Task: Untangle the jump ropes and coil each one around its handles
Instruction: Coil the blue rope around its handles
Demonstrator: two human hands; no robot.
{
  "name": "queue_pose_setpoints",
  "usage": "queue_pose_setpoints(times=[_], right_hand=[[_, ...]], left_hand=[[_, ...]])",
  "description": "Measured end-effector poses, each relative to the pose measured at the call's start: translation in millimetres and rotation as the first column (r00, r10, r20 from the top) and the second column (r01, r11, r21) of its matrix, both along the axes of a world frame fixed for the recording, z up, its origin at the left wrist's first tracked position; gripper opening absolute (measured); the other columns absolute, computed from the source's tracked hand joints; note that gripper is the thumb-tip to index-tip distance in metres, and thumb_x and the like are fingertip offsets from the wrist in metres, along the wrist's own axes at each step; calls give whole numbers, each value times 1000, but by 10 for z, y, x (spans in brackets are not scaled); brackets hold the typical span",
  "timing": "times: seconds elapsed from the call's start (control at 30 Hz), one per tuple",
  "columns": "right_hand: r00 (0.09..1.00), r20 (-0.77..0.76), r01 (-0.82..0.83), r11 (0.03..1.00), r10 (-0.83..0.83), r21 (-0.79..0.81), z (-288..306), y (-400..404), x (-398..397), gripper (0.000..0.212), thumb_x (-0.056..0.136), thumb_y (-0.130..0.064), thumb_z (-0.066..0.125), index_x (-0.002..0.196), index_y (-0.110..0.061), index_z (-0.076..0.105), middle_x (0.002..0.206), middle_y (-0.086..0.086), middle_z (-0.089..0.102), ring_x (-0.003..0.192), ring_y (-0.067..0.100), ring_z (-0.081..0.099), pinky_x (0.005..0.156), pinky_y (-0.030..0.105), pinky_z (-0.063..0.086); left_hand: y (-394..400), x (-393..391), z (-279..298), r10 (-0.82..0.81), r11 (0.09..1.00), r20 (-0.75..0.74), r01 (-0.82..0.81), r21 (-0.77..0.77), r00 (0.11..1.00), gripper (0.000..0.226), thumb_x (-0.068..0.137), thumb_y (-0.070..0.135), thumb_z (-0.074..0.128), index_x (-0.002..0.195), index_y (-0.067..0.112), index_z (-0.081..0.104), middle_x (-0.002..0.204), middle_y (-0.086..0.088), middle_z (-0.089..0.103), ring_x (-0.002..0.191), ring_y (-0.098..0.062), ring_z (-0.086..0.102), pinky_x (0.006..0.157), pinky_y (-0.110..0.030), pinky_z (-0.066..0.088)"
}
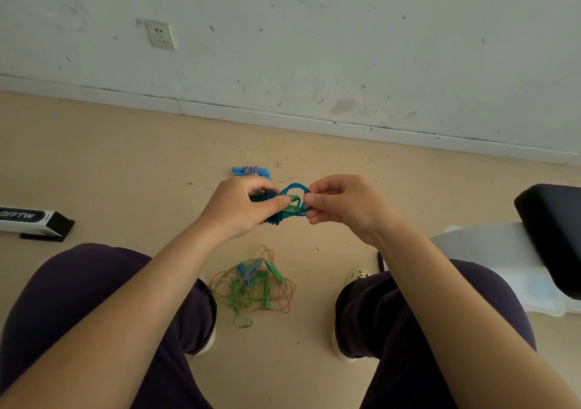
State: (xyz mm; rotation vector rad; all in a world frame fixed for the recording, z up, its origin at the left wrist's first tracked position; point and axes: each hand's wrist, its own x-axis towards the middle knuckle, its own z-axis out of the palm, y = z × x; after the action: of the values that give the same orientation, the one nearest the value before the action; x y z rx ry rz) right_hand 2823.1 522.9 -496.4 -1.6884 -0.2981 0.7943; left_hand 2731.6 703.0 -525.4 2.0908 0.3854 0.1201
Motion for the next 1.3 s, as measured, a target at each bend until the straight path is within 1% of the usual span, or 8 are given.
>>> queue_pose_setpoints(times=[0.13,0.3,0.37,0.6,0.73,0.9,1.13,1.3], right_hand=[[999,-40,31,999,-29,29,-4,7,-2,12,83,8,68,92,2,64,84,18,70,71,24,71,72,28,61],[997,-32,70,997,-69,37,-26,54,-42,15,82,11,68,95,4,63,84,18,70,68,24,72,69,26,61],[996,-28,91,995,-89,51,-34,75,-51,13,82,10,69,91,2,64,81,15,70,67,25,72,69,26,61],[991,27,129,988,-132,79,-36,114,-88,12,83,5,71,92,3,63,72,14,70,58,23,69,59,27,59],[967,203,158,988,-154,-1,-67,125,-104,13,81,-9,77,84,-5,65,63,3,66,42,15,52,41,25,41],[912,369,199,980,-177,-21,-112,186,-128,15,81,-16,79,78,-19,64,76,-6,64,53,1,54,49,10,40],[890,456,81,973,26,-215,-113,124,-35,13,82,-26,78,84,-22,66,81,-11,62,57,4,44,51,10,33],[873,476,11,974,102,-228,-61,90,-35,7,85,-21,75,89,-22,70,85,-7,65,53,4,46,52,13,35]], left_hand=[[0,-6,-17,-8,1000,-9,8,30,1000,23,85,44,73,101,26,75,83,12,70,65,1,62,44,-6,35],[16,4,-70,10,997,-4,-9,72,1000,27,83,47,74,101,27,76,90,14,72,87,-3,66,74,-22,51],[15,8,-84,19,998,3,-19,60,1000,28,83,47,74,103,27,76,90,14,72,87,-4,67,76,-25,53],[-35,2,-22,51,999,29,-51,16,998,15,85,45,73,95,35,68,89,13,71,76,-9,67,50,-17,36],[-68,-6,28,60,998,29,-59,-28,998,14,87,43,72,96,33,66,92,8,73,77,-12,68,45,-13,37],[-86,-4,47,93,985,-7,-93,-147,996,10,87,42,72,91,38,64,89,4,74,66,-11,70,38,-22,40],[-40,-9,62,156,968,-42,-161,-191,987,13,87,41,73,93,31,69,81,6,75,65,-13,69,38,-24,39],[-52,-10,51,103,979,-82,-115,-168,991,17,87,41,72,98,28,70,85,3,74,65,-13,69,37,-23,39]])
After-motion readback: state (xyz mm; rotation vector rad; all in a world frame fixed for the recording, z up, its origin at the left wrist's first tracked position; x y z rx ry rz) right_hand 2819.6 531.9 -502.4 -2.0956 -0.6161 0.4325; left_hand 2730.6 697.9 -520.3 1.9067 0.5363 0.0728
